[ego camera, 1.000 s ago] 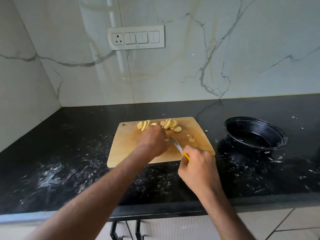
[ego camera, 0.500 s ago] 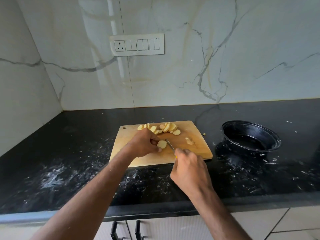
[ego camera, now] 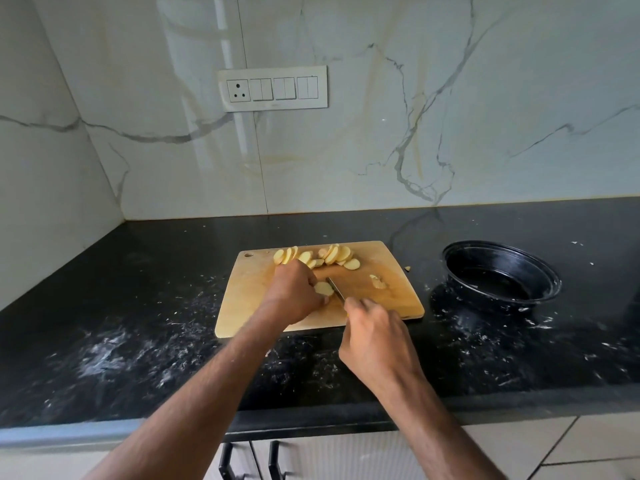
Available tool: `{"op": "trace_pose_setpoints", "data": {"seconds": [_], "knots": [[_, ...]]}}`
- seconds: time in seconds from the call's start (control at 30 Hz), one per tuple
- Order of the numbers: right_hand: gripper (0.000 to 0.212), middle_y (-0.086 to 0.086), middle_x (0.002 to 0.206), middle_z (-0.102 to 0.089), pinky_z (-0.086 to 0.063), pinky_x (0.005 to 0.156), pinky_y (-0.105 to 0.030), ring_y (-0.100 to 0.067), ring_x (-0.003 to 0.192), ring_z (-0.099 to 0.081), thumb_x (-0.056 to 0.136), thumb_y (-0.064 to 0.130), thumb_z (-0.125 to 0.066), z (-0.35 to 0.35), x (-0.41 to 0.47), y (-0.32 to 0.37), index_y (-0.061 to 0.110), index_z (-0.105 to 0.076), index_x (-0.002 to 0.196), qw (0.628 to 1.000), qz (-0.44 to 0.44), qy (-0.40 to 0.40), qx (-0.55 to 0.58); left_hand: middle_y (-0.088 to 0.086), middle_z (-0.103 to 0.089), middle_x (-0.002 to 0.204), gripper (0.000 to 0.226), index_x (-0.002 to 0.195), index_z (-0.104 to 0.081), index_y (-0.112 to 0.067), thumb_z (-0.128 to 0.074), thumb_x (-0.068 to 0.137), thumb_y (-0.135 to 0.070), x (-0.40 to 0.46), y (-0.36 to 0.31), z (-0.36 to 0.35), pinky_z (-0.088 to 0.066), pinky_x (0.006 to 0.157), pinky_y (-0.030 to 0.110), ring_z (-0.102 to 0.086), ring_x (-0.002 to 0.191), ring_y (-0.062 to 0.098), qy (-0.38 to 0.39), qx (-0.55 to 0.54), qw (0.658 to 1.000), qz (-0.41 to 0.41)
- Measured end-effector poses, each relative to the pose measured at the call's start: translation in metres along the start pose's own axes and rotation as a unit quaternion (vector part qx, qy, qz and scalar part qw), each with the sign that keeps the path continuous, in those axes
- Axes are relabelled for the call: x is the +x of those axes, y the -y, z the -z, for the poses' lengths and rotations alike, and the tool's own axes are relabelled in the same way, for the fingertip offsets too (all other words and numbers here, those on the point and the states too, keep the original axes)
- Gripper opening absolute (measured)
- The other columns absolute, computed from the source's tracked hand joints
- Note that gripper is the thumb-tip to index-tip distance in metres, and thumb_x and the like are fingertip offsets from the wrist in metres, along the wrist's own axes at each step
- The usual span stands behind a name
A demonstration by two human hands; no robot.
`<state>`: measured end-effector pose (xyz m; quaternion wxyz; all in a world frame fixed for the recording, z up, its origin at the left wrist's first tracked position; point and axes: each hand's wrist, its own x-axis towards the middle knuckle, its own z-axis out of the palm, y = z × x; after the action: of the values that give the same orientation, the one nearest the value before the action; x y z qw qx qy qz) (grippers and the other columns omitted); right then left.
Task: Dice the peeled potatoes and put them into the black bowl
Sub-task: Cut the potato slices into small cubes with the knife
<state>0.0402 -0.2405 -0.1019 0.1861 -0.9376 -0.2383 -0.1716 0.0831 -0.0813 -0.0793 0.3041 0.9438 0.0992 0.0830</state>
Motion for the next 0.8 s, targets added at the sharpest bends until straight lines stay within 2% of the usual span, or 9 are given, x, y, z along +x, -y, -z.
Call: {"op": "trace_pose_setpoints", "data": {"seconds": [0.13,0.27,0.53,0.67,0.73,0.8], "knots": [[0.019,0.000,0.094,-0.069,-0.059,0.067,-0.031,-0.019,0.076,-0.069,0.089,0.017,-0.064,0.000,0.000,-0.001,0.017,-0.064,0.108,1.000,-0.018,-0.019,0.008,-0.005,-0.050,0.059,0.035,0.060,-0.057,-0.018,-0.088,0.075,-0.025,-0.002,0.005,0.002,-0.033,0.050,0.023,-0.037,0.056,0.013,0.013,-0.013,1.000,-0.005],[0.018,0.000,0.095,-0.069,-0.059,0.069,-0.032,-0.019,0.078,-0.069,0.090,0.015,-0.061,-0.002,0.001,0.000,0.018,-0.062,0.108,1.000,0.000,-0.009,0.003,-0.008,-0.044,0.057,0.043,0.056,-0.050,-0.022,-0.088,0.076,-0.028,-0.003,0.010,0.002,-0.029,0.050,0.024,-0.032,0.055,0.012,0.006,-0.008,0.999,-0.032],[0.017,0.002,0.095,-0.069,-0.057,0.068,-0.026,-0.014,0.078,-0.068,0.092,0.016,-0.062,-0.001,0.000,-0.002,0.018,-0.064,0.108,1.000,-0.005,-0.010,0.011,-0.007,-0.045,0.057,0.039,0.057,-0.054,-0.021,-0.085,0.079,-0.026,-0.002,0.012,0.002,-0.027,0.047,0.019,-0.033,0.055,0.010,-0.004,-0.010,1.000,-0.027],[0.019,0.003,0.097,-0.071,-0.057,0.070,-0.025,-0.012,0.080,-0.068,0.093,0.020,-0.062,-0.002,0.001,-0.003,0.018,-0.065,0.112,0.999,-0.017,-0.030,0.031,0.000,-0.057,0.063,0.026,0.073,-0.071,-0.007,-0.087,0.077,-0.027,0.001,0.013,0.002,-0.034,0.052,0.024,-0.038,0.058,0.012,0.001,-0.031,0.999,-0.021],[0.019,0.003,0.098,-0.071,-0.058,0.070,-0.025,-0.012,0.080,-0.068,0.093,0.021,-0.063,-0.003,0.004,-0.002,0.019,-0.066,0.112,0.998,-0.019,-0.039,0.038,0.004,-0.068,0.074,0.024,0.085,-0.076,-0.008,-0.088,0.074,-0.026,0.002,0.012,0.003,-0.041,0.056,0.026,-0.046,0.061,0.012,-0.004,-0.043,0.999,-0.016],[0.020,0.003,0.098,-0.071,-0.059,0.071,-0.025,-0.012,0.081,-0.068,0.092,0.020,-0.064,-0.005,0.008,0.000,0.019,-0.065,0.112,0.998,-0.014,-0.040,0.040,0.002,-0.071,0.080,0.026,0.092,-0.077,-0.012,-0.089,0.073,-0.024,0.002,0.012,0.003,-0.044,0.057,0.022,-0.052,0.065,0.011,-0.005,-0.053,0.999,-0.011]]}}
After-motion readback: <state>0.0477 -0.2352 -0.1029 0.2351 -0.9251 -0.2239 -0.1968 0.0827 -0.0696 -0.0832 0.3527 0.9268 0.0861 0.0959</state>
